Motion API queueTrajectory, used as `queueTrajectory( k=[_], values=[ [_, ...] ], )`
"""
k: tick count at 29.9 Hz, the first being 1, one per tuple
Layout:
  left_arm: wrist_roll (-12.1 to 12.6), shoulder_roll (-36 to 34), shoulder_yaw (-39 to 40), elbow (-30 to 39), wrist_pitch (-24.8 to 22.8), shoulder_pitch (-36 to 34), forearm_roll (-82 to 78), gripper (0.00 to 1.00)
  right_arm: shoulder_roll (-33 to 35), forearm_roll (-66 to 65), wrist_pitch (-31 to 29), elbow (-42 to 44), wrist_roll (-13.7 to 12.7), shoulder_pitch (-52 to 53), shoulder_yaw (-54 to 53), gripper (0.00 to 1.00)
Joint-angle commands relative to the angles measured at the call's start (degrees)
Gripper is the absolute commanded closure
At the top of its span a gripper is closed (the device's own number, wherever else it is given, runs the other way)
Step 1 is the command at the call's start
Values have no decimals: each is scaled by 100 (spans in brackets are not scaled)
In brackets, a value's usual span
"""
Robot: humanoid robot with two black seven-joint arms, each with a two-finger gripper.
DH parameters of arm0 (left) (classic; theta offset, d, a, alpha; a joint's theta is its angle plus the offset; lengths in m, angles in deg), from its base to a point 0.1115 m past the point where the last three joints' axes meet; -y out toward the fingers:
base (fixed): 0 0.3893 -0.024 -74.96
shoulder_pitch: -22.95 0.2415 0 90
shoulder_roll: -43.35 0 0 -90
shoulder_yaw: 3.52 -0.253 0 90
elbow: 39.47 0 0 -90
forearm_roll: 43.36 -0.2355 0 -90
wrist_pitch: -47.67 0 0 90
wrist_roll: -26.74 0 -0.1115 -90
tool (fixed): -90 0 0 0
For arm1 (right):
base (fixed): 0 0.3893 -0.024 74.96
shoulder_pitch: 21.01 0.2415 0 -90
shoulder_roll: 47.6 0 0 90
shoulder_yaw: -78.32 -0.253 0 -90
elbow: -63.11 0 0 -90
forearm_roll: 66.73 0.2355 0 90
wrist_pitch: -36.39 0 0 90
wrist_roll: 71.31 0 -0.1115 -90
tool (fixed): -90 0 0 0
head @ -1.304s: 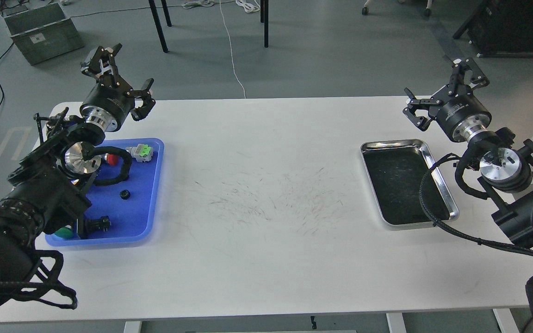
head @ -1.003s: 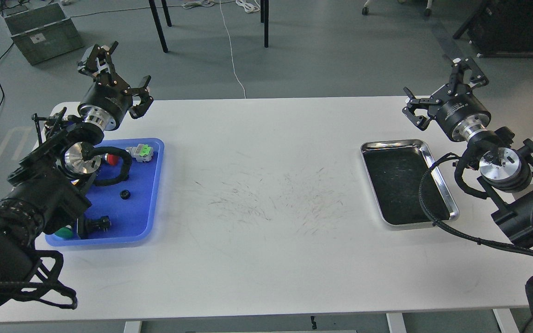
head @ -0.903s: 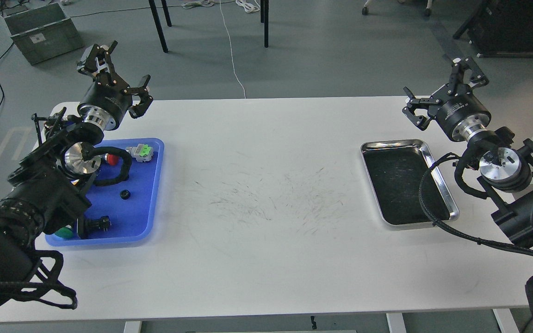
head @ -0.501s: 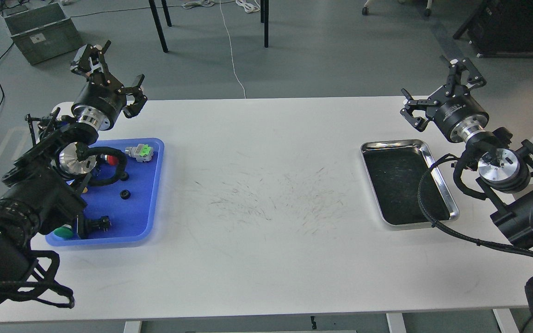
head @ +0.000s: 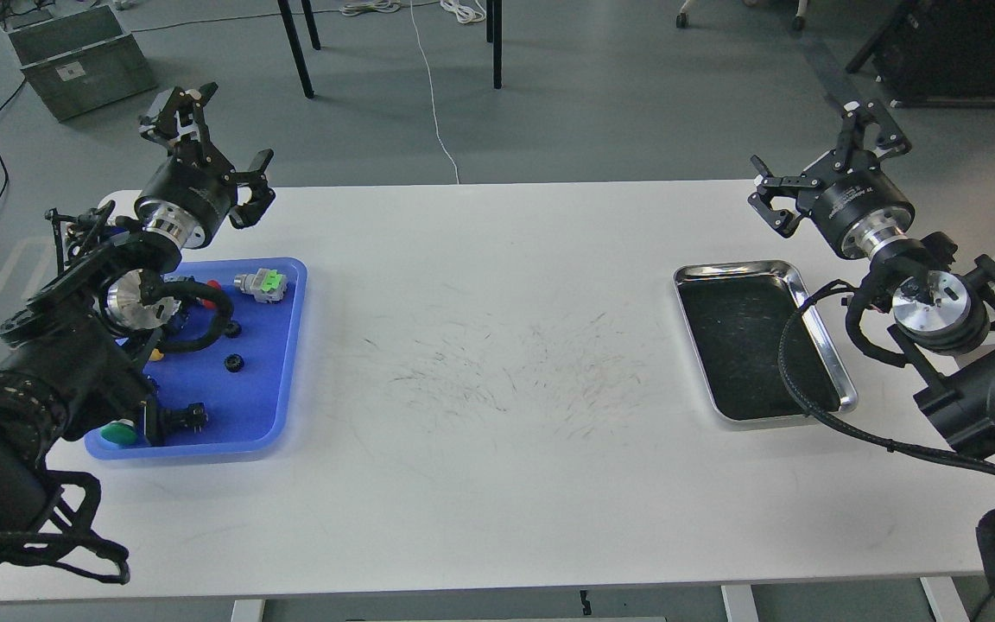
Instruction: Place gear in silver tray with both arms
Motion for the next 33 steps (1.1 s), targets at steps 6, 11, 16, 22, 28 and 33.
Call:
queueTrajectory(
  k=[6, 11, 16, 22, 28, 33],
  values=[
    [-29, -95, -741, 26, -28, -45, -545, 2, 32, 8, -50, 331, -10, -203, 16, 1],
    [-29, -235, -900, 105, -28, -141, -1002, 2, 41, 8, -436, 304, -10, -283, 25, 1],
    [14, -525, -926, 158, -6, -624, -1678, 2, 120, 8, -525, 173, -10, -274, 43, 1],
    [111, -1017, -1181, 754, -28, -1169, -2891, 2, 533, -1, -516, -161, -10, -274, 96, 2],
    [515, -2001, -1242, 3275, -28, -1284, -4138, 2, 805, -18, -507, -240, -19, -221, 113, 1],
    [577, -2652, -1260, 5244, 187, -1117, -5605, 2, 1375, -71, -481, -793, -1, -492, 113, 1]
  ],
)
